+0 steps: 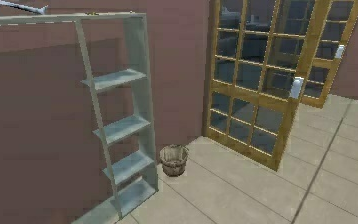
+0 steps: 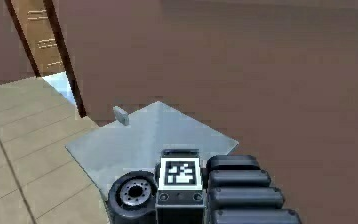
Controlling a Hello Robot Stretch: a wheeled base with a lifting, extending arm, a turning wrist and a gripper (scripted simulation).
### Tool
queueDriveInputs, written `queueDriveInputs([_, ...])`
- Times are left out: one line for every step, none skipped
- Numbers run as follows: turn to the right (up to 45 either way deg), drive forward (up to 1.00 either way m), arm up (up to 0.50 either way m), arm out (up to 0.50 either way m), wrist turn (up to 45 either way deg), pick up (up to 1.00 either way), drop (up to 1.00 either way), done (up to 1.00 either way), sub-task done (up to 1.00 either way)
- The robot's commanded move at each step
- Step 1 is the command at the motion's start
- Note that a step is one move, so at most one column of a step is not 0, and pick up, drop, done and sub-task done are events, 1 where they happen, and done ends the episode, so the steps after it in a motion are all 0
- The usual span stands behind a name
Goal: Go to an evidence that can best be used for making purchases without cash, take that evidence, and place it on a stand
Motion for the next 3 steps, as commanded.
queueDriveInputs([45.0,0.0,0.0,0.0,0.0,0.0,0.0,0.0,0.0])
queueDriveInputs([36.0,0.0,0.0,0.0,0.0,0.0,0.0,0.0,0.0])
queueDriveInputs([0.0,0.0,0.0,0.26,0.0,0.0,0.0,0.0,0.0])
